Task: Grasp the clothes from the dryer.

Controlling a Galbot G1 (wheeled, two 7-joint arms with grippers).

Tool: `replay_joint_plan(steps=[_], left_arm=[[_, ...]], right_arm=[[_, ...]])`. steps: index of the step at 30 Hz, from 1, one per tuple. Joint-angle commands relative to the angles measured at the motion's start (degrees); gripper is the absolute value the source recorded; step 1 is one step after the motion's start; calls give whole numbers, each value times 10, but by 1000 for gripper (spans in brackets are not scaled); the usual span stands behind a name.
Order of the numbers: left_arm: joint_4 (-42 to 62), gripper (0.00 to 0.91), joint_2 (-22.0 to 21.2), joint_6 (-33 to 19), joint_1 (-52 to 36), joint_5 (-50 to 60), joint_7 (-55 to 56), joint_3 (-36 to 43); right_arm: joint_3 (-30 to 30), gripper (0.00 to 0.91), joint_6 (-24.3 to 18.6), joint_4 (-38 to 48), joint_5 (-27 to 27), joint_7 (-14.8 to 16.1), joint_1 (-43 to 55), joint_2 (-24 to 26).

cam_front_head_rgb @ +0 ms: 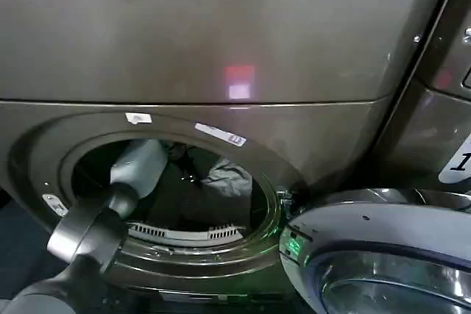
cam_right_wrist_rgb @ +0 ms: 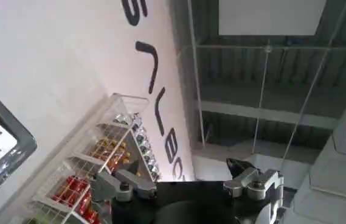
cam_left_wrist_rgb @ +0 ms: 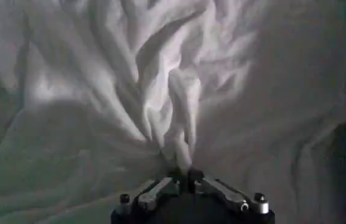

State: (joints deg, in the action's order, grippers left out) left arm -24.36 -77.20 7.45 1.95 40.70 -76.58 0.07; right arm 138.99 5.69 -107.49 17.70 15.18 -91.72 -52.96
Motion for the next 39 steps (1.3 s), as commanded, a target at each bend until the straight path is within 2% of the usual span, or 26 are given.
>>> replay_joint_plan(steps=[1, 11, 21, 31, 39], left_arm=[[-33, 0, 2, 17, 11, -47, 47, 1], [-116, 0, -8, 43, 17, -111, 119, 13], [-212, 0, -23, 89, 37, -232, 287, 11], [-374, 0, -20, 191, 141, -328, 513, -42], [-502, 0, -33, 200, 250, -423, 688, -94]], right_arm=[[-2, 907, 0, -2, 1, -1, 2, -3], [-1, 907, -2, 6, 3, -1, 2, 0], [4, 907, -8, 24, 7, 0, -3, 4], [6, 907, -8, 32, 13, 0, -3, 9], [15, 907, -9, 37, 14, -7, -4, 12]])
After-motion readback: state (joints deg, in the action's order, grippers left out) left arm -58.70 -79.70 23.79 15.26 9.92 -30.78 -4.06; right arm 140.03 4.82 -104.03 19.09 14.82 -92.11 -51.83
